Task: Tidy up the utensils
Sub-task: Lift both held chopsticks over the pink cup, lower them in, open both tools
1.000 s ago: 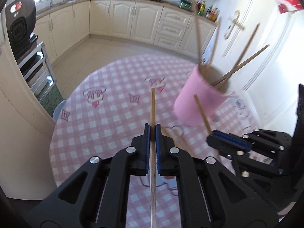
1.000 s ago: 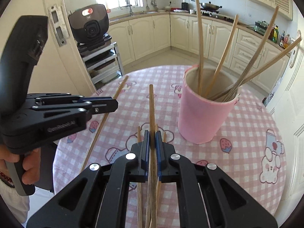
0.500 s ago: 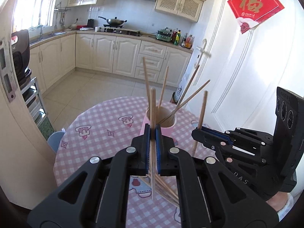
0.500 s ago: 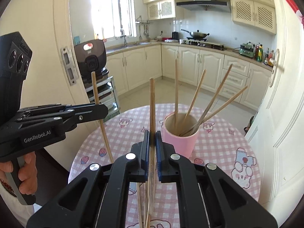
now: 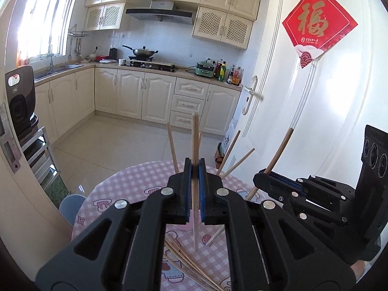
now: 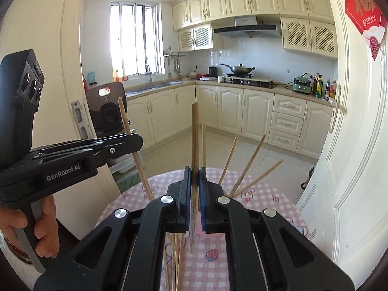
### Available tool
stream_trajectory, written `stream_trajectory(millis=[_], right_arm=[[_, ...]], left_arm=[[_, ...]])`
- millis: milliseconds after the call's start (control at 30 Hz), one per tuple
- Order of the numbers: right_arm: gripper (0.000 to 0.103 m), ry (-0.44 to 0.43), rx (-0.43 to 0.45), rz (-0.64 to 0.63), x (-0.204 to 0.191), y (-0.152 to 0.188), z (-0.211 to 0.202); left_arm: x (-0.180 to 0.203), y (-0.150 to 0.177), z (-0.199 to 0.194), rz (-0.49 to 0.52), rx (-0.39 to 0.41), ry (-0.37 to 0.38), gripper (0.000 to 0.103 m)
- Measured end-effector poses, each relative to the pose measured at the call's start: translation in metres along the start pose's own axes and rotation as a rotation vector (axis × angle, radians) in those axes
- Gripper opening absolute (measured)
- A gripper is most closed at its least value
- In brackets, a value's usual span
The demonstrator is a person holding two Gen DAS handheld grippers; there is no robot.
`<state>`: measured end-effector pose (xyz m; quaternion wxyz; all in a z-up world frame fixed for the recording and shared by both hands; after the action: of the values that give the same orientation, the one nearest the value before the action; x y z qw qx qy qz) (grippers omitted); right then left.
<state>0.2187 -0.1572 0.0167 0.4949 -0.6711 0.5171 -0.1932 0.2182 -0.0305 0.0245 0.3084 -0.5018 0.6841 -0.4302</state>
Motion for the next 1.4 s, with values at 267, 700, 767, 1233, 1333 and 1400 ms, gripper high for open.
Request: stream_trajectory(millis=[267,700,767,1233,1333,1400], right_arm=[[0.005,0.018,0.096,0.002,0.005,-0.033,0.001],[0.005,0.046,0.144,0.042,0.027,-0.027,0.029],[0.005,0.06,0.13,0.029,0.029,-0.022,0.035],[0.005,0.072,0.106,0.081,0.037,0.02,0.045],[0.005,0.083,0.095,0.079,0.038,0.024,0.049],[0.005,0.09,0.086,0.078,0.037,0.026,0.052]], left_arm=[[-0.003,-0.035,0.009,-0.012,0.117,-0.017,0.006],[-0.013,-0.021,0.053,-0.022,0.132,-0.086,0.006],[-0.013,-0.013,0.058,-0.009,0.124,-0.097,0.006],[-0.016,0.025,0.066,0.006,0.093,-0.099,0.006],[-0.015,0.03,0.068,0.007,0.081,-0.093,0.006],[-0.015,0.032,0.07,0.007,0.075,-0.1,0.006]])
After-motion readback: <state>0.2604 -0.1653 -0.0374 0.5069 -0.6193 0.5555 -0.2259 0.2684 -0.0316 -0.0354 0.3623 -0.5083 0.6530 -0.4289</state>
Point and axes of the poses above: each gripper's, at about its wrist camera, not at the fingertips, and z roughly the way its jaws point, x to its right, y to its underside, the point moved 4 cm from there along z, roughly the way its jaws point, and after that the axes turned 12 degrees about z, right-handed, at the moved point
